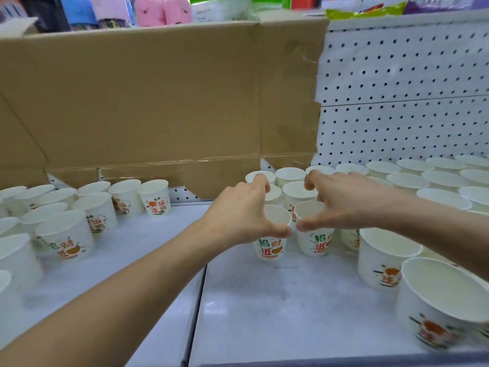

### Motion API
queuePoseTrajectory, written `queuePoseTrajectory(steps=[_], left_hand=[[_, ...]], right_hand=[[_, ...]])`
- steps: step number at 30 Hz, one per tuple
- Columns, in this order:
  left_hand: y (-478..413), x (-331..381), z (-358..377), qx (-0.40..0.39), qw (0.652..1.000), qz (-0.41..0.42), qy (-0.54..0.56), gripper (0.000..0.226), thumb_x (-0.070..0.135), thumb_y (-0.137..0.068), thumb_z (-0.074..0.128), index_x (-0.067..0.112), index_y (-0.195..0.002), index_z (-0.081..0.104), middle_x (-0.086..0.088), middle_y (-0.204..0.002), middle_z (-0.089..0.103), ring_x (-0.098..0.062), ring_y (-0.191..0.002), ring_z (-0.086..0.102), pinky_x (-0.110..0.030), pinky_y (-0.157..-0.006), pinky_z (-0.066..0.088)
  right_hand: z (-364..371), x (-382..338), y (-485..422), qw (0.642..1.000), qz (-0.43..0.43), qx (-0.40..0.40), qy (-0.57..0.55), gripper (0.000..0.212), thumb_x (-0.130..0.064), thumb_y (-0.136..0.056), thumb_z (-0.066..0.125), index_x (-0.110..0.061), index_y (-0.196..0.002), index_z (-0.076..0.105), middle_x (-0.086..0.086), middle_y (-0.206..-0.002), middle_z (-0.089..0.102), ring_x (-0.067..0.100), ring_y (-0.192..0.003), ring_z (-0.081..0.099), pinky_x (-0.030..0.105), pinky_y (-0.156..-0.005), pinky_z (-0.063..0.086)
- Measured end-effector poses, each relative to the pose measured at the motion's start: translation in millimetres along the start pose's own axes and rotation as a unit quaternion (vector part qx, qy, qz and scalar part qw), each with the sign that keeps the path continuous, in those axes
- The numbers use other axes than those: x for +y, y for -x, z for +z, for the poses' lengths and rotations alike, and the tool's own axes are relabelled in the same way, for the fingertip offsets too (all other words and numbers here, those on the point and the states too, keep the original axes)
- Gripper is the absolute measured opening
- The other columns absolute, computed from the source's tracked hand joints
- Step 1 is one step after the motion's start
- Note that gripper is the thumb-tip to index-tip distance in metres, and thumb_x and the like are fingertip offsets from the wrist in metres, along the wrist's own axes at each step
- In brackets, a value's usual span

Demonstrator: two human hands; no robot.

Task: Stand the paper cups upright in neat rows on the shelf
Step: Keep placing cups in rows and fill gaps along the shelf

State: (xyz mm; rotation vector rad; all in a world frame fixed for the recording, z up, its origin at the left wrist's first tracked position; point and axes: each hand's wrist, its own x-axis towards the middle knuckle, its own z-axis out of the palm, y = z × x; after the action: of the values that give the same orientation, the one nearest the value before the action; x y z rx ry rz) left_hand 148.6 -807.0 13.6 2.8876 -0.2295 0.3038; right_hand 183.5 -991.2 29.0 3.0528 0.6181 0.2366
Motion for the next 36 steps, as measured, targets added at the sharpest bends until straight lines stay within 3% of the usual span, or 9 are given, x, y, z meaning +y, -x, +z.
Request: queuePoseTrajectory(steps=[5,12,16,18,22,26,31,33,36], left_hand=[[-0.2,2.5,1.9,0.009,1.0,0.002,0.014,0.077,0.063,-0.063,0.076,0.025,-0.121,0.042,0.008,-0.119,0.056,-0.014,-0.095,0.048,-0.03,-0.076,0.035],[3.2,6.7,1.1,0.016,0.999,-0.016,0.026,0.078,0.062,-0.063,0.077,0.025,-0.123,0.042,0.009,-0.121,0.054,-0.012,-0.097,0.049,-0.03,-0.079,0.037],[21.4,2.2,-9.7,0.045,0.998,-0.038,0.031,0.077,0.07,-0.065,0.069,0.03,-0.126,0.043,0.013,-0.129,0.053,-0.012,-0.116,0.053,-0.04,-0.093,0.045],[42.8,-3.2,-15.8,0.088,0.994,-0.031,0.063,0.069,0.068,-0.07,0.066,0.032,-0.127,0.045,0.015,-0.129,0.052,-0.008,-0.118,0.05,-0.038,-0.095,0.044],[107.2,-24.8,-22.5,0.173,0.979,-0.016,0.11,0.061,0.059,-0.079,0.064,0.031,-0.13,0.047,0.015,-0.131,0.05,-0.003,-0.122,0.042,-0.031,-0.102,0.038],[173.9,-73.6,-33.2,0.241,0.965,-0.027,0.1,0.051,0.044,-0.085,0.066,0.027,-0.13,0.049,0.014,-0.132,0.049,-0.002,-0.124,0.041,-0.03,-0.105,0.035],[258.2,-164.8,-59.5,0.33,0.932,-0.128,0.075,0.041,0.029,-0.087,0.066,0.029,-0.125,0.05,0.012,-0.124,0.05,-0.006,-0.119,0.045,-0.02,-0.096,0.033],[280.0,-202.8,-76.7,0.321,0.928,-0.181,0.042,0.044,0.027,-0.087,0.066,0.025,-0.128,0.051,0.009,-0.125,0.05,-0.012,-0.121,0.045,-0.023,-0.097,0.032],[289.0,-244.7,-103.0,0.231,0.941,-0.248,0.001,0.054,0.039,-0.086,0.066,0.026,-0.134,0.049,0.006,-0.136,0.051,-0.014,-0.126,0.043,-0.033,-0.102,0.036]], right_hand=[[2.5,2.7,0.1,1.0,-0.008,0.004,-0.006,0.078,-0.079,-0.061,0.057,-0.027,-0.117,0.04,-0.003,-0.107,0.062,0.02,-0.09,0.051,0.038,-0.079,0.047],[0.9,6.1,4.2,1.0,-0.021,0.014,-0.002,0.08,-0.081,-0.064,0.053,-0.027,-0.121,0.04,-0.003,-0.112,0.061,0.019,-0.09,0.047,0.034,-0.069,0.035],[-13.6,0.0,13.1,0.997,-0.063,0.048,-0.015,0.074,-0.078,-0.074,0.045,-0.029,-0.129,0.042,-0.003,-0.124,0.058,0.02,-0.108,0.05,0.034,-0.077,0.037],[-23.2,-12.3,20.5,0.992,-0.105,0.06,-0.033,0.071,-0.075,-0.075,0.041,-0.034,-0.133,0.041,-0.007,-0.132,0.052,0.017,-0.117,0.045,0.034,-0.086,0.035],[-35.6,-62.9,41.9,0.974,-0.191,0.042,-0.114,0.072,-0.074,-0.069,0.04,-0.042,-0.133,0.041,-0.016,-0.137,0.044,0.01,-0.126,0.038,0.035,-0.103,0.034],[-32.8,-140.9,51.1,0.939,-0.254,0.054,-0.225,0.066,-0.069,-0.07,0.05,-0.041,-0.13,0.046,-0.019,-0.132,0.047,0.004,-0.121,0.043,0.027,-0.1,0.036],[2.0,-264.8,48.6,0.874,-0.29,0.01,-0.391,0.069,-0.053,-0.077,0.068,-0.036,-0.137,0.039,-0.017,-0.139,0.043,0.002,-0.118,0.045,0.022,-0.095,0.039],[12.9,-305.3,45.7,0.867,-0.297,-0.001,-0.401,0.075,-0.056,-0.075,0.07,-0.036,-0.138,0.034,-0.015,-0.144,0.039,0.004,-0.123,0.041,0.023,-0.097,0.036],[14.4,-344.9,36.0,0.876,-0.271,-0.007,-0.398,0.087,-0.061,-0.068,0.071,-0.033,-0.14,0.03,-0.008,-0.145,0.039,0.011,-0.128,0.038,0.033,-0.101,0.038]])
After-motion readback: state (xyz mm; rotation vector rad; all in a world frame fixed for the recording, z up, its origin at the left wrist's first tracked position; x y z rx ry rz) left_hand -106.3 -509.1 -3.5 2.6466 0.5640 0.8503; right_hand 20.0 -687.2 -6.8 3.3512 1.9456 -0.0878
